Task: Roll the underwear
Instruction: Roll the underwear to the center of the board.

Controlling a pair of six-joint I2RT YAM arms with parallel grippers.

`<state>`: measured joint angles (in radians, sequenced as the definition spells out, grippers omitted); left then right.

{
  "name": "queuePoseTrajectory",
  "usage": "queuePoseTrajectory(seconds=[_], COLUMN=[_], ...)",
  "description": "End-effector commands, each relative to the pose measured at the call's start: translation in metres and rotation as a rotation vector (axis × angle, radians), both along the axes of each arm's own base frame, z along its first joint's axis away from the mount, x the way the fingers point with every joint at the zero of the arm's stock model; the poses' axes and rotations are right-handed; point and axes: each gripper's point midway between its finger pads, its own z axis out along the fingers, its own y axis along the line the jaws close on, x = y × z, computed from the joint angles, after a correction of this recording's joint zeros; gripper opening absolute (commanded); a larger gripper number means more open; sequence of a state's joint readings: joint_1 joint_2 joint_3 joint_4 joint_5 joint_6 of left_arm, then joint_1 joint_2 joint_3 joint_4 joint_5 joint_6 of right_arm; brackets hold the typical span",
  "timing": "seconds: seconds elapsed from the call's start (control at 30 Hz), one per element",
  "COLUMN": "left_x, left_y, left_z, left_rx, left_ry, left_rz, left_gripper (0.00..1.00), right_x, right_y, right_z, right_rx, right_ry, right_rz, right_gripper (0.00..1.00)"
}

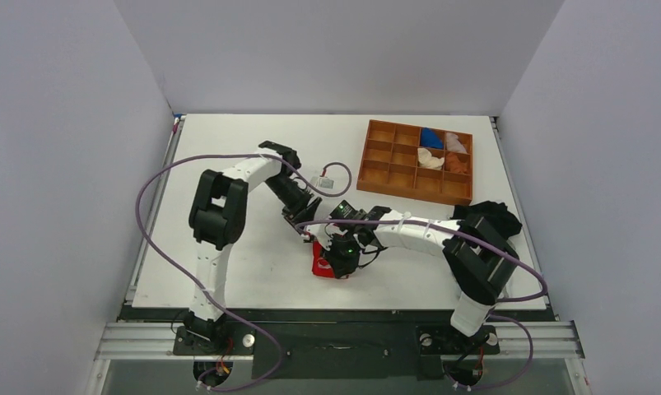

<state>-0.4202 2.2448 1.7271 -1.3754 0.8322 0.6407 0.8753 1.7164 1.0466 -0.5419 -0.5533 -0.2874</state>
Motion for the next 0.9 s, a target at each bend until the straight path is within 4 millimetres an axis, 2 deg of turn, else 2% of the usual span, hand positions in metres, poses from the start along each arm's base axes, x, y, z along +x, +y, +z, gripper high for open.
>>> queuePoseTrajectory(seconds=[0.0, 0.23, 0.37, 0.5, 0.63, 0.87], left_x=[0.029, 0.048, 0.049, 0.042, 0.027, 0.012], left_y=[0.022, 0.063, 0.085, 0.103, 0.119, 0.13], left_z=[0.017, 0.02, 0.018, 0.019, 0.018, 0.04], left_rx=[0.046, 0.1, 0.1, 0.099, 0.11, 0.092], left_ry=[-0.179, -0.243, -0.251, -0.278, -0.307, -0.526], left_rz=[0.061, 0.179, 0.258, 0.313, 0.361, 0.367], left_gripper=[0.6, 0.61, 0.62, 0.62, 0.62, 0.66], right_x=[0.006, 0.013, 0.019, 0.024, 0.028, 0.026], right_y=[0.013, 0.016, 0.02, 0.022, 0.022, 0.018], right_z=[0.01, 0.012, 0.015, 0.017, 0.008, -0.007], right_rx=[0.049, 0.069, 0.077, 0.078, 0.067, 0.044], right_ry=[0.026, 0.08, 0.122, 0.189, 0.268, 0.394], right_rz=[-0.011, -0.027, -0.022, -0.001, 0.011, 0.028], right_gripper=[0.0, 0.0, 0.0, 0.0, 0.0, 0.0])
